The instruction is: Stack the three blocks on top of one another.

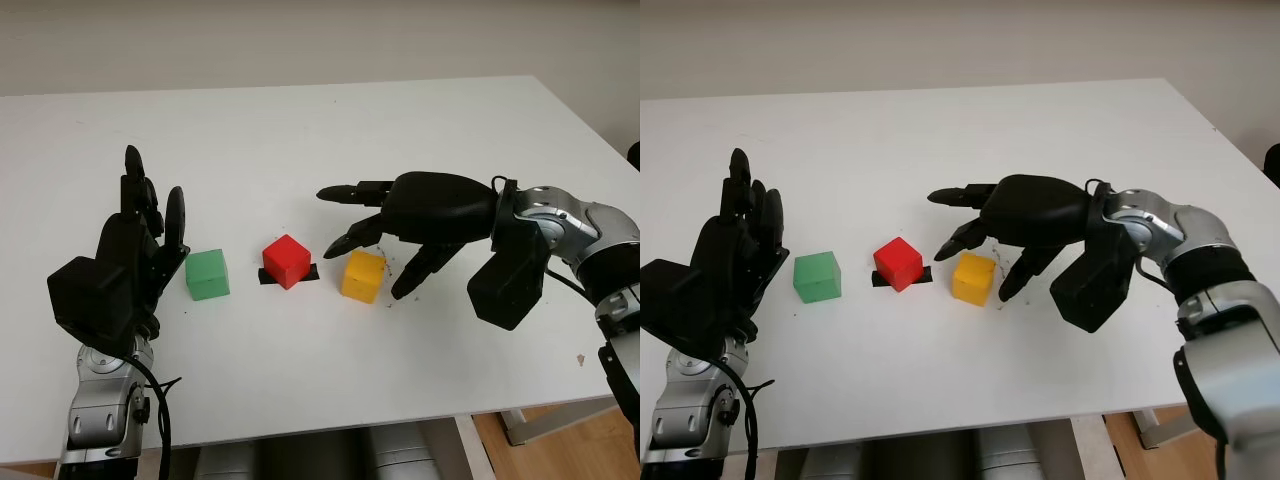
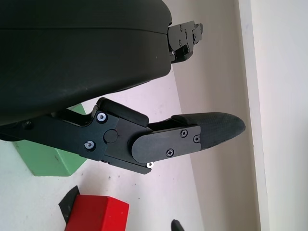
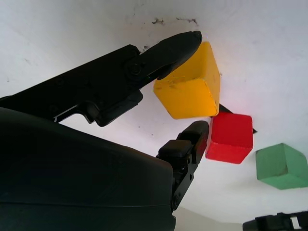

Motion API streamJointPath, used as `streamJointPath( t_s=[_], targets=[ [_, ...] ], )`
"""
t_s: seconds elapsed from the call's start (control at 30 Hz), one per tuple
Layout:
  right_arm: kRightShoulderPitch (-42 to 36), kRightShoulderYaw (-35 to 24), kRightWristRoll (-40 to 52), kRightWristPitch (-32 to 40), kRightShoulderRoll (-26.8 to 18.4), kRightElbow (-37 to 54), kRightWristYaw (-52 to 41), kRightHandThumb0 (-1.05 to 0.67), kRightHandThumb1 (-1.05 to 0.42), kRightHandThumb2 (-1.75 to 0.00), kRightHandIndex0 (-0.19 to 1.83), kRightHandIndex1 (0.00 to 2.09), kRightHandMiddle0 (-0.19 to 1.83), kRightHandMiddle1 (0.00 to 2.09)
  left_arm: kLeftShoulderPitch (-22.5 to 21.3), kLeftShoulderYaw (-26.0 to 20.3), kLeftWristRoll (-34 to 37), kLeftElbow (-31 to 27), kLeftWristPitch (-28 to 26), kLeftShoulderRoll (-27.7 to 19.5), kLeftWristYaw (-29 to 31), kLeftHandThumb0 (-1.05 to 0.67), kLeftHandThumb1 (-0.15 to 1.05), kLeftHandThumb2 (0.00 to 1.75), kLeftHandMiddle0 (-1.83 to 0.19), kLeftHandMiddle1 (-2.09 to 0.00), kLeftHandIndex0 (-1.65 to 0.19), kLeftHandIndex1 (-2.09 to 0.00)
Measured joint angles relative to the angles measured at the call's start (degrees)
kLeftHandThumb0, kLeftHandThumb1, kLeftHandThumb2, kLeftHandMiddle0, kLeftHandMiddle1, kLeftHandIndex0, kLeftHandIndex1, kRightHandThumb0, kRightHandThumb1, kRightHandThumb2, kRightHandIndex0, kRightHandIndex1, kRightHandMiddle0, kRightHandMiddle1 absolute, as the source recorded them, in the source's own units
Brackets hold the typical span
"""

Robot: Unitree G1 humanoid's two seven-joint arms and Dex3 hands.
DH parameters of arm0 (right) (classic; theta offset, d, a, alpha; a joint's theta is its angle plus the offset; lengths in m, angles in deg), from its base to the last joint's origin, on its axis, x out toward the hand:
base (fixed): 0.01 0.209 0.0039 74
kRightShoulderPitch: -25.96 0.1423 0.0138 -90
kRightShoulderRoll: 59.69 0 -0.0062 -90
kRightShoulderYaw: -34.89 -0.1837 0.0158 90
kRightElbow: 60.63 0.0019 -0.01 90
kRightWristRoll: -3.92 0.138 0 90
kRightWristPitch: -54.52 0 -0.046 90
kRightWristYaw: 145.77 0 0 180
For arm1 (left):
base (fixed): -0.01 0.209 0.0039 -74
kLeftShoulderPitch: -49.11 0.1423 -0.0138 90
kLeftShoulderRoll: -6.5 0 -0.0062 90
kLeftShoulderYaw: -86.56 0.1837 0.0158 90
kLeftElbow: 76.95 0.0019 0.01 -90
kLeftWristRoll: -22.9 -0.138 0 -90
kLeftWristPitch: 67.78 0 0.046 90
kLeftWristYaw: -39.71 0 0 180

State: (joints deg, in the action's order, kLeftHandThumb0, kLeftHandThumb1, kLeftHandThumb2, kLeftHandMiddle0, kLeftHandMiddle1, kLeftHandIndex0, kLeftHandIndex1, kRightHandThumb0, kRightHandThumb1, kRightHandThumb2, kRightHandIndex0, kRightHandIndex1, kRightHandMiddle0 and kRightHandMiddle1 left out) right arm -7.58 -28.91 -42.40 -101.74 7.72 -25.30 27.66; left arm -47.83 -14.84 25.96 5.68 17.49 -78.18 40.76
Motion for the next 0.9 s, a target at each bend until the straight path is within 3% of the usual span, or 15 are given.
streamJointPath(
  t_s=[0.57, 0.77, 0.9],
  targets=[
    [2.73, 9.21, -14.67, 3.51, 0.16, -3.3, 23.15, -0.5, -0.88, -0.06, 0.23, 0.09, 0.68, 0.35, 0.41, 0.02, -0.09, -1.09, -1.29, 0.02, -0.09, -0.73, 1.05, 0.59, 0.19, 0.0, 0.19, 0.0],
    [3.33, 12.08, -16.41, 4.18, 1.03, -6.1, 28.01, -0.43, -0.91, -0.06, 0.32, 0.06, 0.48, 1.2, 0.69, 0.01, -0.24, -1.32, -1.57, 0.0, -0.13, -0.73, 1.05, 0.6, 0.19, 0.0, 0.19, 0.0],
    [4.28, 12.99, -16.84, 4.43, 1.03, -6.42, 30.15, -0.43, -0.91, -0.05, 0.37, 0.08, 0.49, 1.36, 0.7, 0.0, -0.13, -1.37, -1.59, 0.01, -0.07, -0.73, 1.05, 0.59, 0.19, 0.0, 0.19, 0.0]
  ],
)
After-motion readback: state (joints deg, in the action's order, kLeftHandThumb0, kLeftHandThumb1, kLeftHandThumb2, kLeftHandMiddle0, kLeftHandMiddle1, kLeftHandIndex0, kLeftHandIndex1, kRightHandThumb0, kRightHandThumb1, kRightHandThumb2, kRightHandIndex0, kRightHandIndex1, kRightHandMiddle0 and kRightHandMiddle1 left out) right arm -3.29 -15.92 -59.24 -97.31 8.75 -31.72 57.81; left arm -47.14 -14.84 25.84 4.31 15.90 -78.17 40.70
